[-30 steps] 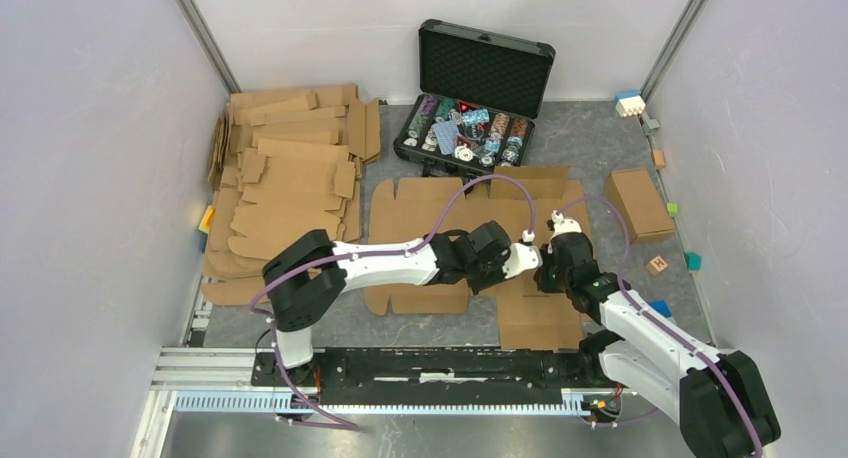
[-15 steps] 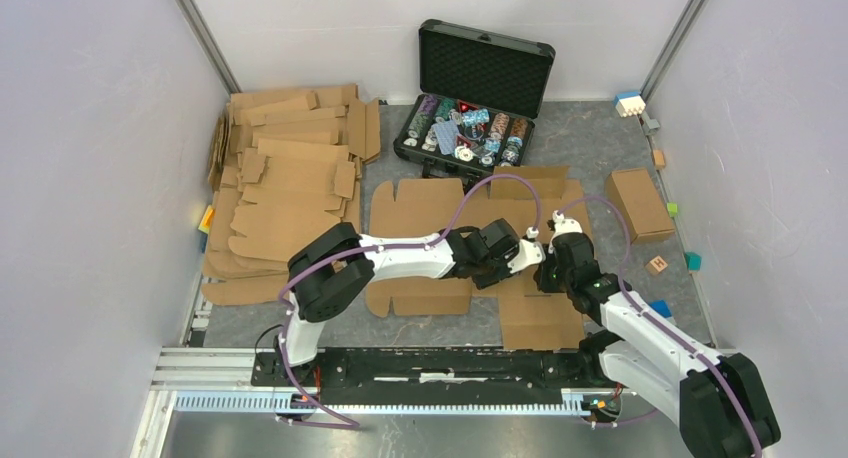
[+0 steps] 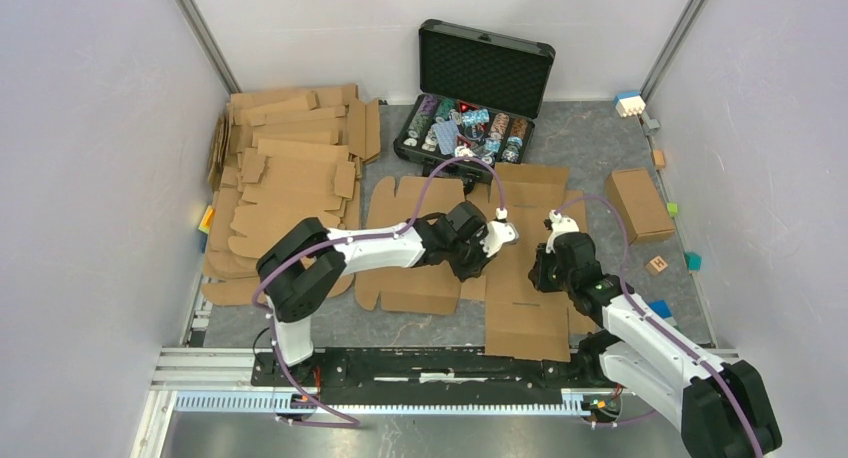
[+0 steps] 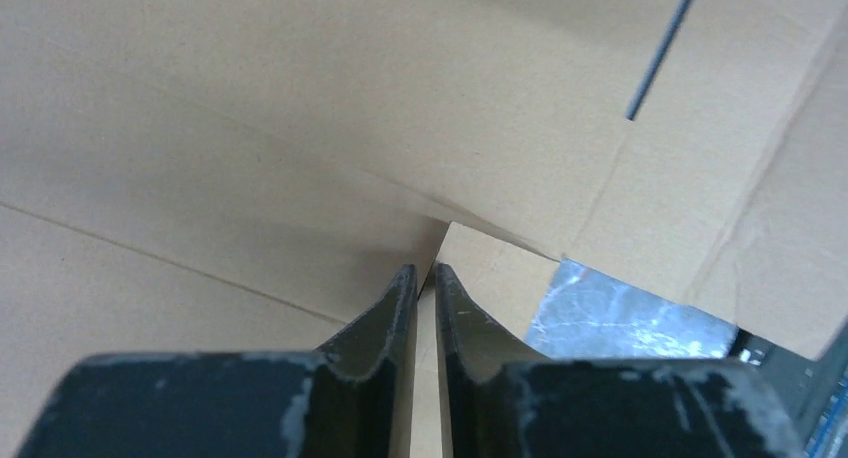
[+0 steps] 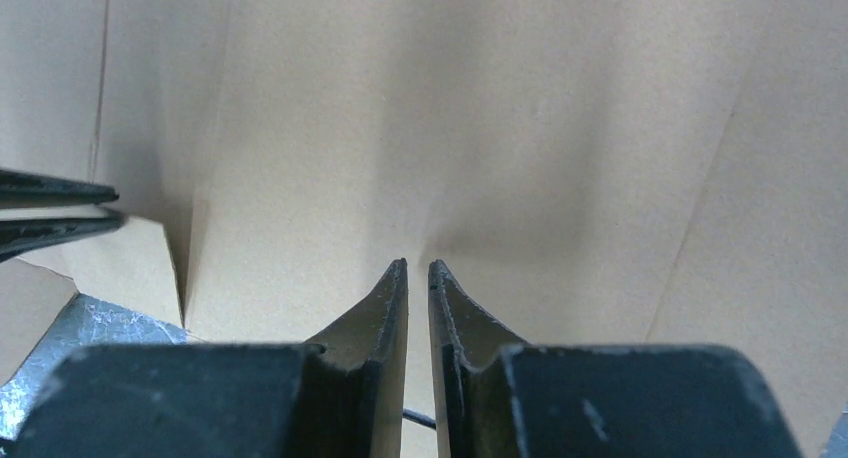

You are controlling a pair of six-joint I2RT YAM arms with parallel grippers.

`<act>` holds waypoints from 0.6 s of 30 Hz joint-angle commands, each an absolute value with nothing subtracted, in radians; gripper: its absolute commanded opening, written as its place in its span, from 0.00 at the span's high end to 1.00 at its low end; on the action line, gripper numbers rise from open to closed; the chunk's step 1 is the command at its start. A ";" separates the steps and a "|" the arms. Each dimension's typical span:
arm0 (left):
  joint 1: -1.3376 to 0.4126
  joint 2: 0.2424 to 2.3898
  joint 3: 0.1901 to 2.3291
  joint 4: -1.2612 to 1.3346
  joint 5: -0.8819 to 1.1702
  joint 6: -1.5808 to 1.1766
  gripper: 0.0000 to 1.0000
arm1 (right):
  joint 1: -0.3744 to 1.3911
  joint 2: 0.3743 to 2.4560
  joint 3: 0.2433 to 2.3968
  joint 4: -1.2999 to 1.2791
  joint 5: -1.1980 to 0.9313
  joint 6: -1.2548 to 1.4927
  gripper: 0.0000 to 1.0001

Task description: Fold the paper box

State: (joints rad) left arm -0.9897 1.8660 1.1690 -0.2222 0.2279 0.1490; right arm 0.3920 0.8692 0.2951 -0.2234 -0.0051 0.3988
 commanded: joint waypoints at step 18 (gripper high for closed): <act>-1.000 1.533 0.965 -0.024 0.325 0.111 0.82 | 0.393 0.854 0.315 -0.188 -0.046 0.370 0.81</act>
